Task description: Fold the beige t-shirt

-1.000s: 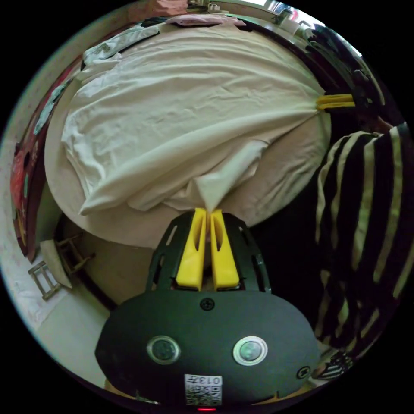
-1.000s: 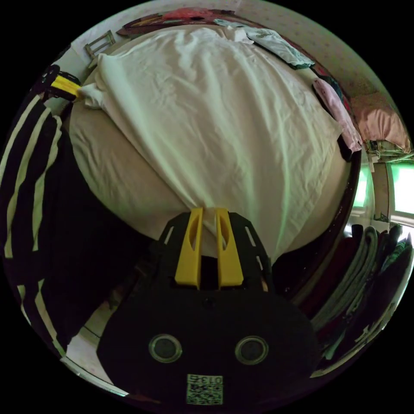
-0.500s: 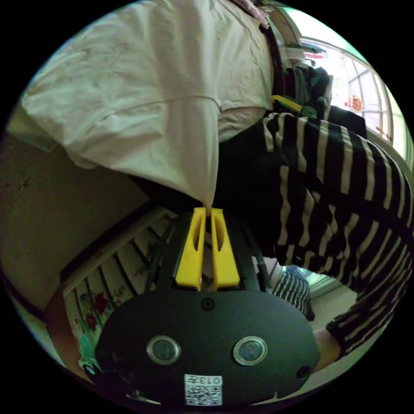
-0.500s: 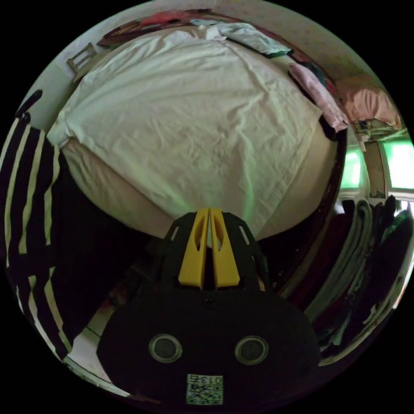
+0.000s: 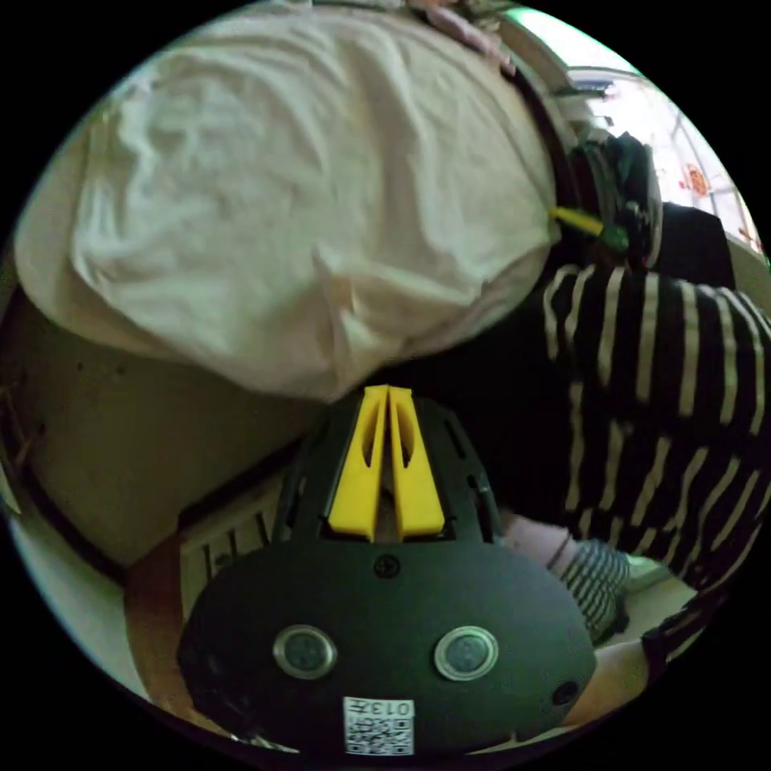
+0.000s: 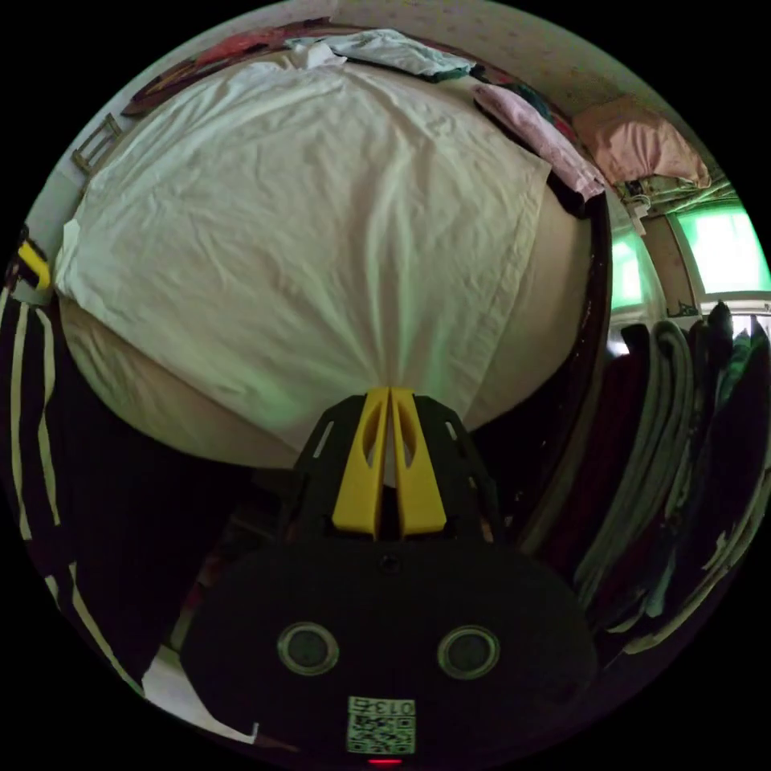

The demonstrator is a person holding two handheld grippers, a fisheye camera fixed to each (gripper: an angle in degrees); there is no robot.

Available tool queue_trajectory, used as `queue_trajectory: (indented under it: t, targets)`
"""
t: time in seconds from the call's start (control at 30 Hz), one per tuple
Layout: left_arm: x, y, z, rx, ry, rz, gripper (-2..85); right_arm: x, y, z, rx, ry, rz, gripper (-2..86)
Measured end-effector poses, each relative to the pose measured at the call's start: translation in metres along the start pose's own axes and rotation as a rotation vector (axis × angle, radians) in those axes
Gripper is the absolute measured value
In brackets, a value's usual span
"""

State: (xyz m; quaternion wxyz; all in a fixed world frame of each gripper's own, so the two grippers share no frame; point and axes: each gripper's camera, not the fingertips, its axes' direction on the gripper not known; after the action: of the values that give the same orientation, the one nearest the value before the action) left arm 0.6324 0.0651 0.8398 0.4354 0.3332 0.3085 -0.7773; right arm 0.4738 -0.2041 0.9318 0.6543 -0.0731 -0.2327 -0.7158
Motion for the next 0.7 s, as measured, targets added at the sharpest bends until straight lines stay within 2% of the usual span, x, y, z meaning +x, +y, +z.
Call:
queue_trajectory:
  t: [0.07,0.1,0.13,0.2,0.27,0.33,0.43,0.53,0.63,0.7]
  targets:
    - [-0.009,0.03,0.027,-0.183,0.052,-0.038,-0.3,0.004,0.005,-0.003,-0.017,0.004,0.018,-0.1]
    - [-0.012,0.039,0.027,-0.192,0.048,-0.056,-0.3,0.009,0.006,-0.002,-0.103,0.041,0.058,-0.1]
    - [-0.017,0.055,0.018,-0.147,0.047,-0.1,-0.3,0.015,0.007,-0.003,-0.156,0.077,0.095,-0.1]
    - [-0.025,0.069,-0.011,0.019,0.035,-0.163,-0.3,0.025,0.007,-0.022,-0.066,0.074,0.145,-0.1]
    - [-0.025,0.06,-0.048,0.217,-0.094,-0.171,-0.3,0.032,-0.006,-0.038,0.006,0.066,0.177,-0.1]
    - [-0.022,0.034,-0.063,0.284,-0.195,-0.142,-0.3,0.033,-0.043,-0.05,0.063,0.073,0.153,0.0]
    - [-0.021,-0.014,-0.073,0.334,-0.304,-0.09,-0.2,0.029,-0.099,-0.059,0.128,0.056,0.115,0.1]
    - [-0.038,-0.039,-0.071,0.311,-0.324,-0.097,-0.2,0.028,-0.144,-0.056,0.12,-0.001,0.075,0.2]
    - [-0.06,-0.025,-0.075,0.345,-0.188,-0.137,-0.1,0.036,-0.161,-0.054,0.119,-0.029,0.056,0.1]
    - [-0.071,-0.006,-0.075,0.341,-0.163,-0.174,0.1,0.049,-0.161,-0.058,0.117,-0.091,0.059,0.1]
